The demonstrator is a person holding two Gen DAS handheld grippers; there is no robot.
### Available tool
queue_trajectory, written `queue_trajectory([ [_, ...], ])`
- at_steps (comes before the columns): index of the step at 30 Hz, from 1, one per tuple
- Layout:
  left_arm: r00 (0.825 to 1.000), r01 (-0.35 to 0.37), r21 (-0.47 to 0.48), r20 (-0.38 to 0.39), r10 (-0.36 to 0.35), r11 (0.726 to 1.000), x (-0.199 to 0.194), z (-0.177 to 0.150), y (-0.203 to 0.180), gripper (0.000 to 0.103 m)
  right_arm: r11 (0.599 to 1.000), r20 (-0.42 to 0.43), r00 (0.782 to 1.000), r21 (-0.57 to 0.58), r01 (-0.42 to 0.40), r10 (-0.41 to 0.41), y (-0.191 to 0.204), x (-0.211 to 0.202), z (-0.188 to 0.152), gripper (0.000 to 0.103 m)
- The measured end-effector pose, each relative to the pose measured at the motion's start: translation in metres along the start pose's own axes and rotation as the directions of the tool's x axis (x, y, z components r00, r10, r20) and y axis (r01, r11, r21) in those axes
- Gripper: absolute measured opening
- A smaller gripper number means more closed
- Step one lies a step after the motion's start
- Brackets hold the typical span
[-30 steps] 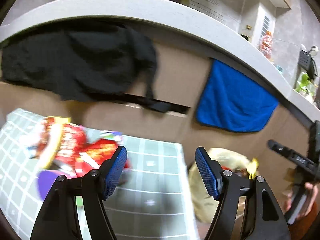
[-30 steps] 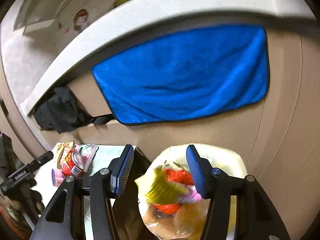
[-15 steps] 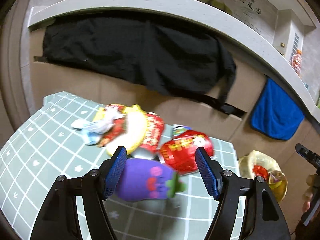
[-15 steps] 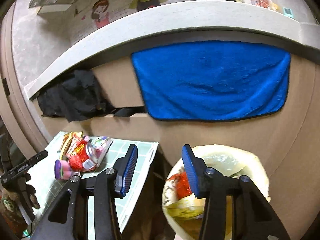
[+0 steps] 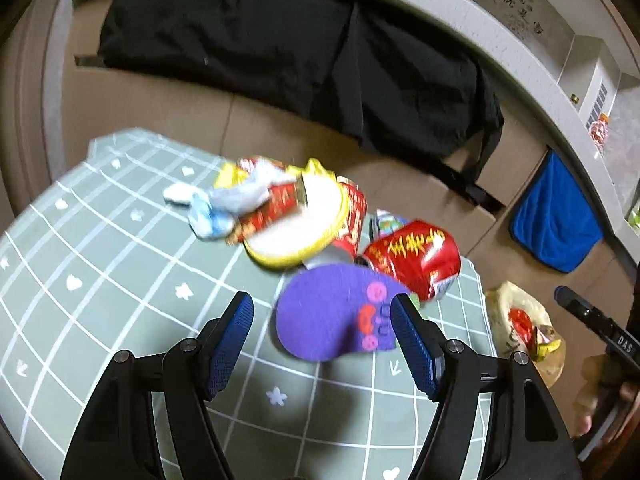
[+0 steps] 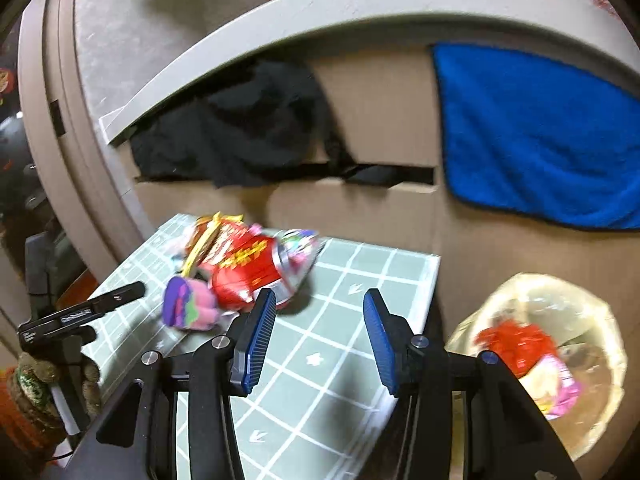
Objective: Collect trash
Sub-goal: 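Move both tools back over the trash on the table, then grasp the red drink can with the left tool and lift it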
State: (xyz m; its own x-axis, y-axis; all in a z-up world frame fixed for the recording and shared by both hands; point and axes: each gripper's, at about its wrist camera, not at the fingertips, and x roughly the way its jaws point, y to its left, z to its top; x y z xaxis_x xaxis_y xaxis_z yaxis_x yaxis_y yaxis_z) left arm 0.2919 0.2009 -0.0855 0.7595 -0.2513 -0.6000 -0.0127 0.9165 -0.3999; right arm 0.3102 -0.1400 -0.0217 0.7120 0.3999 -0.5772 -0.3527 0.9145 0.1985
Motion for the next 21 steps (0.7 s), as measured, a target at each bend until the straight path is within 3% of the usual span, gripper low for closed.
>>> queue_trajectory([
  [7,0.998,0.048,-0.104,-0.039,-0.053,0.993,0.035,0.011,0.010,0.071,0.998,-0.051,0.998,-0.027,-0.048,0.046,0.012,0.009,-0.015,0.042],
  [11,0.999,0.051,-0.081,-0.014,-0.052,0.995,0.043,0.026,0.007,0.071,0.998,-0.064,0.998,-0.050,-0.033,0.030,0.008,0.007,-0.022,0.042],
  [16,0.992,0.122,0.079,-0.021,-0.121,0.989,0.044,0.047,-0.035,0.071,0.999,-0.072,0.996,-0.010,-0.052,0.051,-0.003,0.017,-0.020,0.042],
  [21,0.988,0.155,0.312,-0.063,-0.142,0.937,0.058,0.055,-0.099,0.071,0.997,-0.042,0.997,0.047,-0.065,0.067,-0.015,0.025,-0.012,0.042],
])
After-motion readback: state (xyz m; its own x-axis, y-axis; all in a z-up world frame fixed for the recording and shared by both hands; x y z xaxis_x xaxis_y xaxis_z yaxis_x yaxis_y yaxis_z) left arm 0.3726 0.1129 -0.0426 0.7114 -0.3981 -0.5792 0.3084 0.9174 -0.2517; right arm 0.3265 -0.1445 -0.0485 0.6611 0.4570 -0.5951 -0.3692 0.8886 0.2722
